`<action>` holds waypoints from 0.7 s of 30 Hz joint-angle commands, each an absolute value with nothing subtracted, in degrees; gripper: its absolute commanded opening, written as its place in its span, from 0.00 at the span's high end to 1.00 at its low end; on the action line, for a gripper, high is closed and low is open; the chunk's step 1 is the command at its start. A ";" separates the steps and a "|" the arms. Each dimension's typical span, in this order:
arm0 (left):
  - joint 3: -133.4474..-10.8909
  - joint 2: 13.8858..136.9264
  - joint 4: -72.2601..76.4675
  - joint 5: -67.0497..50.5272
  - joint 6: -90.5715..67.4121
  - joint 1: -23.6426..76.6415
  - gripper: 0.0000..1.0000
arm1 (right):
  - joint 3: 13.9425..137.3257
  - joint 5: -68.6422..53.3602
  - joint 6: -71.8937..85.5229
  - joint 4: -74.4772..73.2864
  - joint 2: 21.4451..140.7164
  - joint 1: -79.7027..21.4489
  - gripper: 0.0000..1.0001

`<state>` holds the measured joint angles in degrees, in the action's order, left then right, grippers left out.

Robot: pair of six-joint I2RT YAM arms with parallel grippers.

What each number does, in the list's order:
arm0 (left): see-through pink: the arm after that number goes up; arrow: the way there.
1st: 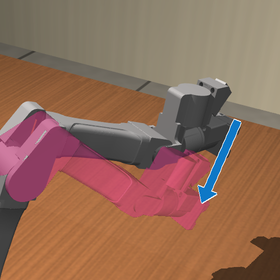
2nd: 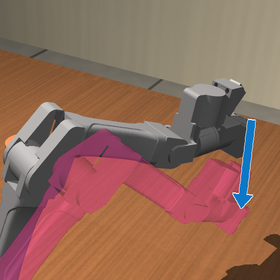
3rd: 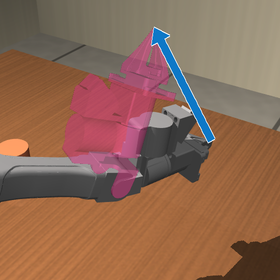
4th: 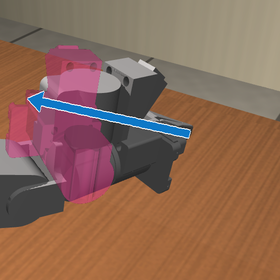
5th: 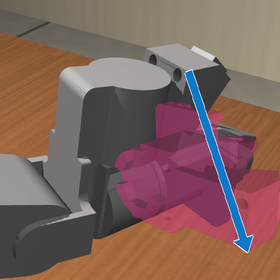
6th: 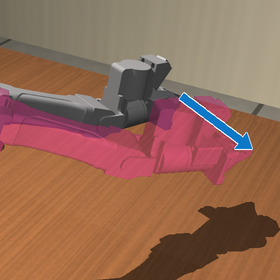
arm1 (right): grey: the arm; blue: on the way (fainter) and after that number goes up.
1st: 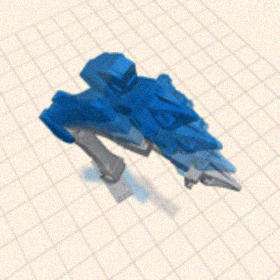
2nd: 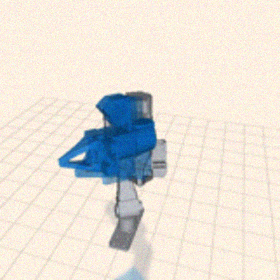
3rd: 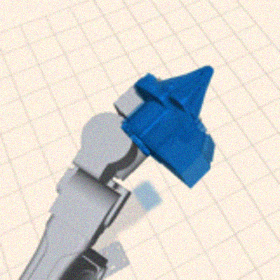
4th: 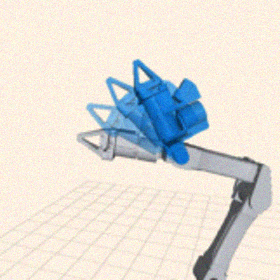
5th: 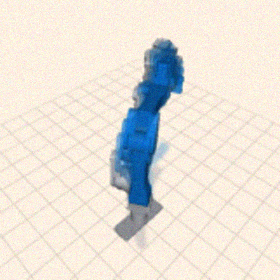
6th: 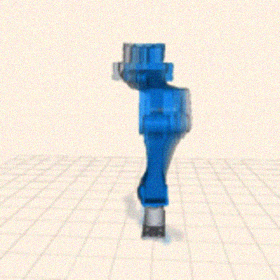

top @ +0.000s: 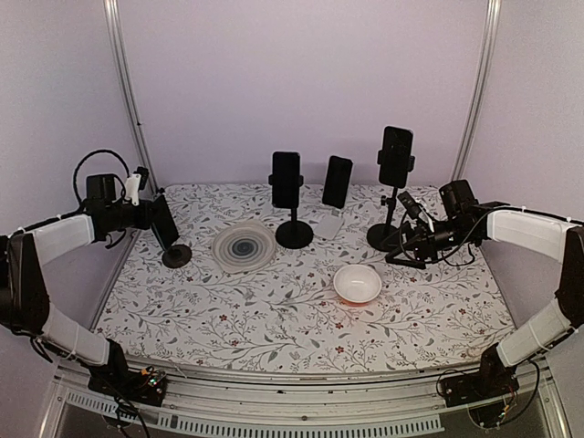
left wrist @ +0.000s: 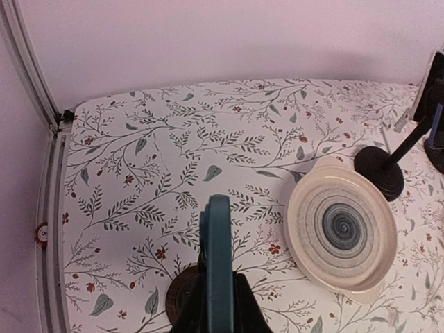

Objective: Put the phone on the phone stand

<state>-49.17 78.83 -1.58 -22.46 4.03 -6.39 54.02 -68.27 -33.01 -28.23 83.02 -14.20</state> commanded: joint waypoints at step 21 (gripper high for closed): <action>-53.46 72.15 -5.54 -13.80 -0.43 -5.67 0.03 | 58.80 -67.42 -33.17 -33.66 81.75 -14.14 0.22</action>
